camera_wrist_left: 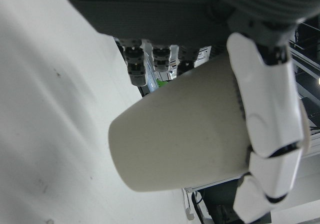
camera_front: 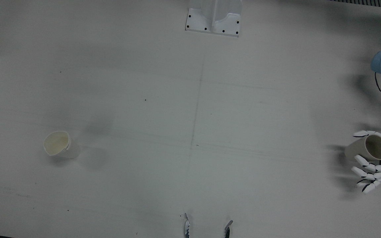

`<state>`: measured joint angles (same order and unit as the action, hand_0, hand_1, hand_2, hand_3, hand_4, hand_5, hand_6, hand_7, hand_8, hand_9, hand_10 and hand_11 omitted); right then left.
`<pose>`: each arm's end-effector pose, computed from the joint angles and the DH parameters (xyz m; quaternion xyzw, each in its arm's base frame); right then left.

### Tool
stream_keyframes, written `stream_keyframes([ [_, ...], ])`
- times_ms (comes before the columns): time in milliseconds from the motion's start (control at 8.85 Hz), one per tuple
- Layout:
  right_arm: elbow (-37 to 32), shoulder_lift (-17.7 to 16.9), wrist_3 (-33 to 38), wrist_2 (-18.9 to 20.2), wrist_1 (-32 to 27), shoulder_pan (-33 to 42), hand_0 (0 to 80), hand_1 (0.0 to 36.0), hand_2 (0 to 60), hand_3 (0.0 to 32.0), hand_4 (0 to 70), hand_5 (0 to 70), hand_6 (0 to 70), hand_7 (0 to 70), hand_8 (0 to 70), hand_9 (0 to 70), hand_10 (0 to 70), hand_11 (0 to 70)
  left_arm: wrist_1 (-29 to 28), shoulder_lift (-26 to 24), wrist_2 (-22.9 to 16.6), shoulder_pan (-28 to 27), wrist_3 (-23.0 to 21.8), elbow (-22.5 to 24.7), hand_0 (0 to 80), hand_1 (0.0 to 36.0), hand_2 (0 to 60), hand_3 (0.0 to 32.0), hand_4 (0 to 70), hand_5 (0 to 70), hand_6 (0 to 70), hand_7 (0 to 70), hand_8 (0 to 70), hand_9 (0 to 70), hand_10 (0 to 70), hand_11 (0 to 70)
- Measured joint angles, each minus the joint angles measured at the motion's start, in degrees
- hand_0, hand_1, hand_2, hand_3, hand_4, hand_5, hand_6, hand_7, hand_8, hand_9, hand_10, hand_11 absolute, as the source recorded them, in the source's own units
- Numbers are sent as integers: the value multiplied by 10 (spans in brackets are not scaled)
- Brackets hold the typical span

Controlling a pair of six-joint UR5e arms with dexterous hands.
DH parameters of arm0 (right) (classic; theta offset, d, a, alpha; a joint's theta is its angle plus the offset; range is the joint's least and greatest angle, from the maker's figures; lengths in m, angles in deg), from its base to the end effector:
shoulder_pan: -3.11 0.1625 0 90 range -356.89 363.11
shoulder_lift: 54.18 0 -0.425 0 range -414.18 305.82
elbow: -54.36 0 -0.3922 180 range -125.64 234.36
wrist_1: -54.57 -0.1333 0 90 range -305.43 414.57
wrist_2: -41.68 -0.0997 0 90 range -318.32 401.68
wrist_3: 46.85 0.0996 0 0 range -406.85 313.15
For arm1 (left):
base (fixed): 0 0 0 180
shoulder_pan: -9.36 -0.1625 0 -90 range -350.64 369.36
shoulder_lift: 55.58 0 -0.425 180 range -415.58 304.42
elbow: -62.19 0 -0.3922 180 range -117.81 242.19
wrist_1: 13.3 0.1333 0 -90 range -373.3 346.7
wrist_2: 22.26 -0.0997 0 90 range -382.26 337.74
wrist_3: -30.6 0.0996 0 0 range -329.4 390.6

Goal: Pour water

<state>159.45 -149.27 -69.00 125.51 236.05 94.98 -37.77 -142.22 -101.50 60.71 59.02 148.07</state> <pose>0.1590 -0.4563 0.6016 0.1918 -0.7327 0.6487 0.0746 0.1853 -0.4749 0.7046 -0.0158 0.8021 -0.5353 0.2644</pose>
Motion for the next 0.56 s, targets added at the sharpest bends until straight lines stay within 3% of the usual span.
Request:
stream_keyframes([
  [226, -36, 13, 2, -47, -3, -68, 429, 101, 84, 0, 0, 249, 89, 151, 31, 46, 19, 40, 25, 2, -1, 3, -7, 29, 535, 161, 154, 0, 474, 700, 218, 371, 42, 92, 76, 122],
  [339, -69, 36, 3, -63, -9, -104, 430, 104, 79, 0, 0, 209, 71, 118, 16, 19, 5, 21, 37, 4, -1, 5, -9, 42, 536, 161, 140, 0, 461, 700, 213, 364, 38, 87, 74, 119],
  [565, -119, 85, 4, -87, -24, -183, 436, 107, 77, 0, 0, 197, 67, 118, 8, 9, 0, 1, 49, 17, -1, 7, -12, 59, 545, 137, 14, 0, 450, 700, 217, 357, 33, 75, 80, 128],
])
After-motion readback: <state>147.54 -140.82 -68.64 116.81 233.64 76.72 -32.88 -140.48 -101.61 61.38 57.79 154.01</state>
